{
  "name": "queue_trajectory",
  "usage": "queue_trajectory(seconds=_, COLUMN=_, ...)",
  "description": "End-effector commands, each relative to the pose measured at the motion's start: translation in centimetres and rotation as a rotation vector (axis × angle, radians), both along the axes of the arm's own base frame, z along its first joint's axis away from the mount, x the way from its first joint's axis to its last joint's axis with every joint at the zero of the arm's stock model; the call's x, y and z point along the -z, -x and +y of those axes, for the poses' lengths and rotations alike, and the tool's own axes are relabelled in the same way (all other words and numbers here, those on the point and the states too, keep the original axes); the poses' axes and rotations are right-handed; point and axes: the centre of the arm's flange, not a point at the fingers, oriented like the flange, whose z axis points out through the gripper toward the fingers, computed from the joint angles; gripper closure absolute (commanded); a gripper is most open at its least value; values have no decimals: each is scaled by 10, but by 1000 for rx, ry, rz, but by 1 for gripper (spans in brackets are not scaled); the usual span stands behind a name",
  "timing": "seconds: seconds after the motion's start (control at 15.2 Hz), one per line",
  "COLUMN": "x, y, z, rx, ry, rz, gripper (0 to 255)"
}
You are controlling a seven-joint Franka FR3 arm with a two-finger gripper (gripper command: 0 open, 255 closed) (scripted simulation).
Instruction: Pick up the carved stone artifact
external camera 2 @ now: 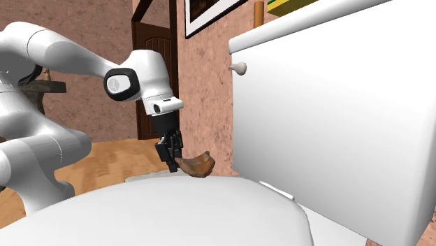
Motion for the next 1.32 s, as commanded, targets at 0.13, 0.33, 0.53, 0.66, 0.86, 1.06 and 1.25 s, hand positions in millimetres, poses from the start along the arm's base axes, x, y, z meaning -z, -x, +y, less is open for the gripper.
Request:
queue_trajectory(seconds=0.13, x=0, y=0, z=0, rx=0, ry=0, rz=0, gripper=255)
queue_trajectory(seconds=0.33, x=0, y=0, z=0, rx=0, ry=0, rz=0, gripper=255)
queue_trajectory(seconds=0.53, x=-4, y=0, z=0, rx=0, ry=0, rz=0, gripper=255)
queue_trajectory(seconds=0.66, x=-14, y=0, z=0, rx=0, ry=0, rz=0, gripper=255)
queue_trajectory(seconds=0.86, x=-30, y=0, z=0, rx=0, ry=0, rz=0, gripper=255)
queue_trajectory(seconds=1.06, x=-46, y=0, z=0, rx=0, ry=0, rz=0, gripper=255)
queue_trajectory(seconds=1.25, x=-62, y=0, z=0, rx=0, ry=0, rz=0, gripper=255)
